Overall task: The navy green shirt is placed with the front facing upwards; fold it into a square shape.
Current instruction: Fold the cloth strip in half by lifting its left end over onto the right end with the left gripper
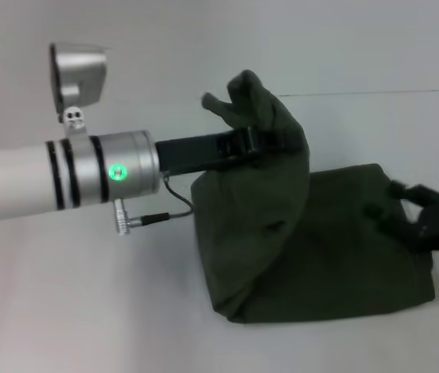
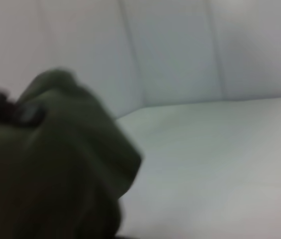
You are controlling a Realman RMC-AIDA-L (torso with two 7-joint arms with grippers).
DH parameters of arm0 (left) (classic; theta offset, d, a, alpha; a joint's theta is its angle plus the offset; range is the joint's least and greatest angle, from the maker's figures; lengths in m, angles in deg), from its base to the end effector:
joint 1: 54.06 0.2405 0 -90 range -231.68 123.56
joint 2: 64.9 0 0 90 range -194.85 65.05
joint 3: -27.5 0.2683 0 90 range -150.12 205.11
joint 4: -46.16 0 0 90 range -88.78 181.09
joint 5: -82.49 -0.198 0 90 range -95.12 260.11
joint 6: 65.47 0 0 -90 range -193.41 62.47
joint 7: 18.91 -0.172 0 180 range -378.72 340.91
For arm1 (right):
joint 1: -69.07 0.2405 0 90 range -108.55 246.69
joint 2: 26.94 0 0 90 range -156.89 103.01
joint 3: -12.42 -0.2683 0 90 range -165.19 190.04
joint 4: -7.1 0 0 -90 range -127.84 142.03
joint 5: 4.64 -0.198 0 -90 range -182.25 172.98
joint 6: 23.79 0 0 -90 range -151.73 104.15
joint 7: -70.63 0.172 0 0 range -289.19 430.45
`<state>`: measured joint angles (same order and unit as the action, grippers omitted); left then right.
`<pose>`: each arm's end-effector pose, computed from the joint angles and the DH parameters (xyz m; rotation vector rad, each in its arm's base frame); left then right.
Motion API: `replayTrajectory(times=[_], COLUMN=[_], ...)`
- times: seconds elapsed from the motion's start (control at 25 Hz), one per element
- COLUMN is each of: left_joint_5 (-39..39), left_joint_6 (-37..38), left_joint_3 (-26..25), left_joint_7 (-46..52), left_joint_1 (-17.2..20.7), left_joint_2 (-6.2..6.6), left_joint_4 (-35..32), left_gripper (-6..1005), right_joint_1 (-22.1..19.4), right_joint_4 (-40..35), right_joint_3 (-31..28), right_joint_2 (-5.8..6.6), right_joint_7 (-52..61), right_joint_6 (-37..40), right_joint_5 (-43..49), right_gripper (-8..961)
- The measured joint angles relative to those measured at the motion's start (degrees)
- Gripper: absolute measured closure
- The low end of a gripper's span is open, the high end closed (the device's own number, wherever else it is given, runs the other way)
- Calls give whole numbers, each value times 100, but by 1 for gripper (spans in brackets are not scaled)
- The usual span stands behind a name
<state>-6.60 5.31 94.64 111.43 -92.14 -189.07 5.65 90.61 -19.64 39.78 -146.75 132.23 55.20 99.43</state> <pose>-0.1283 0.3766 -0.0880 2.4588 1.5877 1.0203 0.3259 0.3182 -0.0181 -2.2394 0.7316 0.7686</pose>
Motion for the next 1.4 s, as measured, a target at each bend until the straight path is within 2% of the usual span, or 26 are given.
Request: replayTrajectory(times=[0.32,0.68,1.16,1.28,1.4], left_joint_5=[75,77,77,77,76], left_joint_6=[939,1386,1408,1384,1350], left_joint_3=[-871,-1222,-1247,-1251,-1267], left_joint_7=[-51,-55,-103,-140,-190], left_joint_1=[306,440,436,436,436], left_joint_2=[24,25,25,25,24], left_joint_4=[-365,-431,-448,-449,-435], left_gripper=[901,891,878,874,871], right_joint_1=[323,1074,2183,2230,2027], right_joint_4=[308,994,2160,2223,2061], right_joint_3=[1188,2097,2247,2239,2109], right_joint_2=[-22,-60,-111,-108,-63], right_joint_7=[-162,-178,-736,-799,-790], right_joint_6=[38,-706,-1195,-1259,-1176], right_joint_5=[8,-27,-13,-25,-65], right_gripper=[293,294,293,293,293])
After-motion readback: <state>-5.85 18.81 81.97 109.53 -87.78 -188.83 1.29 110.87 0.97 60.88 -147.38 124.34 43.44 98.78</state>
